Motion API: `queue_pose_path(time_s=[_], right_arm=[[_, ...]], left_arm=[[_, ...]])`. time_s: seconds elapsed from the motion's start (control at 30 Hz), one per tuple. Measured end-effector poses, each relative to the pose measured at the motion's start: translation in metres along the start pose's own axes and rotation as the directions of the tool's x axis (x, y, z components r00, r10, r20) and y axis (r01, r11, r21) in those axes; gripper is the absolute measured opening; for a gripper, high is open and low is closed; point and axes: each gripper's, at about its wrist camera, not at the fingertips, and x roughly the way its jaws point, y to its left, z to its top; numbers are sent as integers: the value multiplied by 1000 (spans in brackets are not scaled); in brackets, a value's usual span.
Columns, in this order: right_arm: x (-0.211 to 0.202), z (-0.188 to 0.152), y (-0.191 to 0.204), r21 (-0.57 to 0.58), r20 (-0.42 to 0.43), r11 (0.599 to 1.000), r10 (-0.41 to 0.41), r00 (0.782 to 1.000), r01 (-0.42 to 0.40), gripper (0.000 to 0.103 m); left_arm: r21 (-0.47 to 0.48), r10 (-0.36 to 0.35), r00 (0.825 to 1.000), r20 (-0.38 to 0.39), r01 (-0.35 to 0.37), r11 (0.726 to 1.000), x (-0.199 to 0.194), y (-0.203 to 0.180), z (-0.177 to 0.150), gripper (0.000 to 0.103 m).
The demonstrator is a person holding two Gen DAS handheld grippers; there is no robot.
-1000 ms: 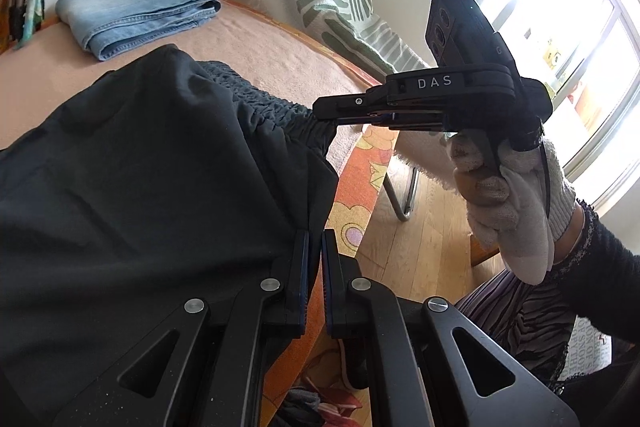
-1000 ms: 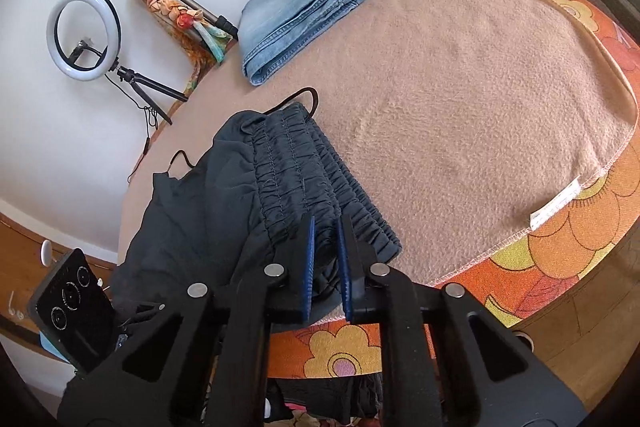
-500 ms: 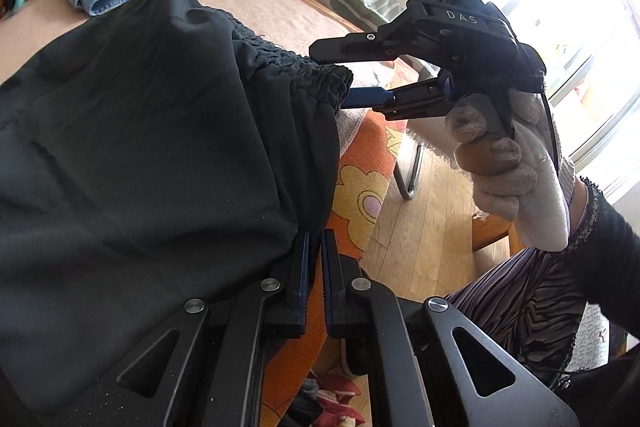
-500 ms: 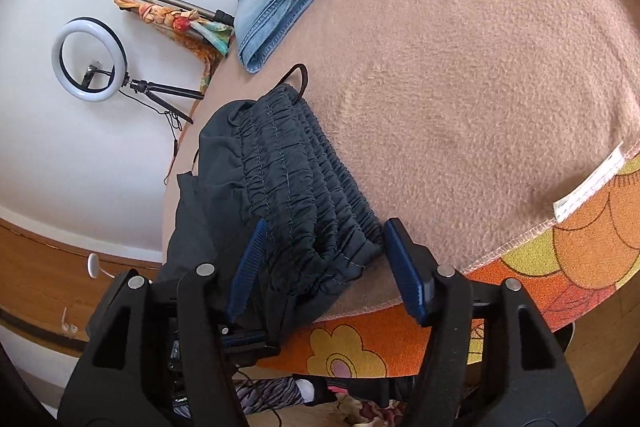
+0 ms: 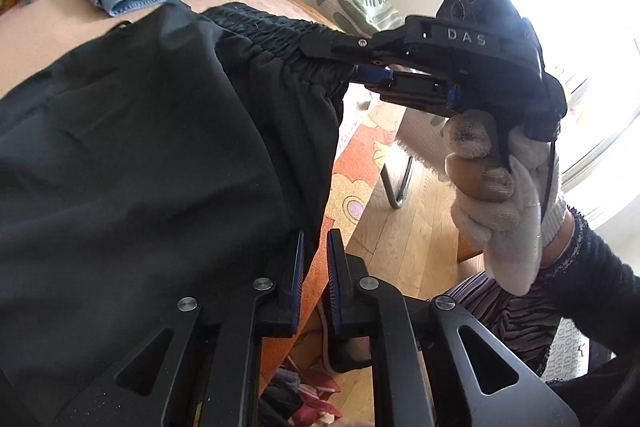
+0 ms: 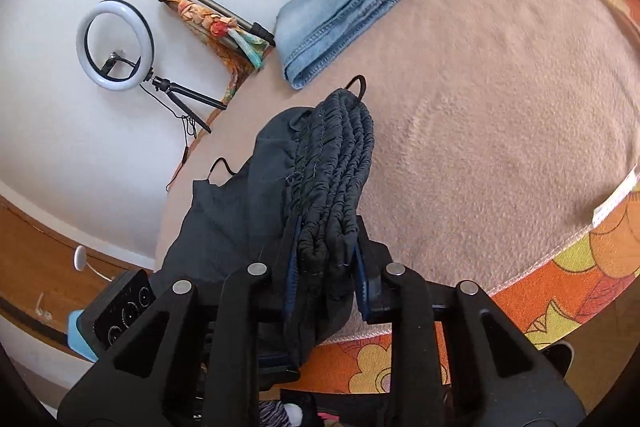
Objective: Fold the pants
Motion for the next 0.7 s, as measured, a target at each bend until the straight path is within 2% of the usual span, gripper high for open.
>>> queue_pose_path(time_s=[0.03,0.1,0.17,0.23,0.27,0.37,0.47,0.57,0.67,0.7], right_arm=[[-5,2,8,-26,23,1000,-12,1000,13,24],[-15,4,17,-44,58,999,-20,998,22,23],[-28,4,30,-91,118,993,-67,991,78,22],[-46,-1,41,-133,195,983,-100,976,127,22],[-51,-4,39,-126,206,981,-120,971,148,22],[-41,-14,15,-66,142,979,-180,973,191,22],[-18,-27,-16,20,55,971,-238,970,237,22],[-14,-27,-20,-3,51,964,-265,963,265,23],[-21,-21,-17,21,60,960,-278,959,278,31],[-24,-18,-14,18,76,953,-303,950,302,38]], left_arm=[[-3,1,1000,31,-1,1000,-16,0,0,14],[1,38,992,118,-38,999,-53,4,-1,27],[-16,125,972,197,-124,992,-91,18,-9,28],[-69,216,949,229,-205,976,-122,40,-20,28],[-105,247,940,234,-228,968,-133,54,-28,28],[-207,315,928,200,-274,939,-150,90,-55,28],[-253,332,933,138,-290,923,-150,110,-78,28],[-286,330,937,114,-287,914,-147,118,-96,28],[-286,341,935,97,-302,909,-146,118,-118,28],[-281,347,934,88,-311,908,-143,118,-121,28]])
